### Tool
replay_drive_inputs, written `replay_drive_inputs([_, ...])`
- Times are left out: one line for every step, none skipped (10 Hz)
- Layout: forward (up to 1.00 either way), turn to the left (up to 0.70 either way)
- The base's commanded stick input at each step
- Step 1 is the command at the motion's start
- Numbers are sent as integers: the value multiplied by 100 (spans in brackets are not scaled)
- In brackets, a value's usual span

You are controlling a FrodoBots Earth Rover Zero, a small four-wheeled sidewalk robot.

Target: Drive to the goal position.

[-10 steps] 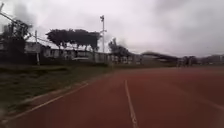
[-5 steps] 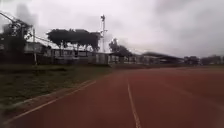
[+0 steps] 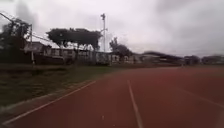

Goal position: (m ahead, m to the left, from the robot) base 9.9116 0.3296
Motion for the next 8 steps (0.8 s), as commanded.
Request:
replay_drive_inputs([50,0])
replay_drive_inputs([50,0])
replay_drive_inputs([50,0])
replay_drive_inputs([50,0])
replay_drive_inputs([50,0])
replay_drive_inputs([50,0])
replay_drive_inputs([50,0])
replay_drive_inputs([50,0])
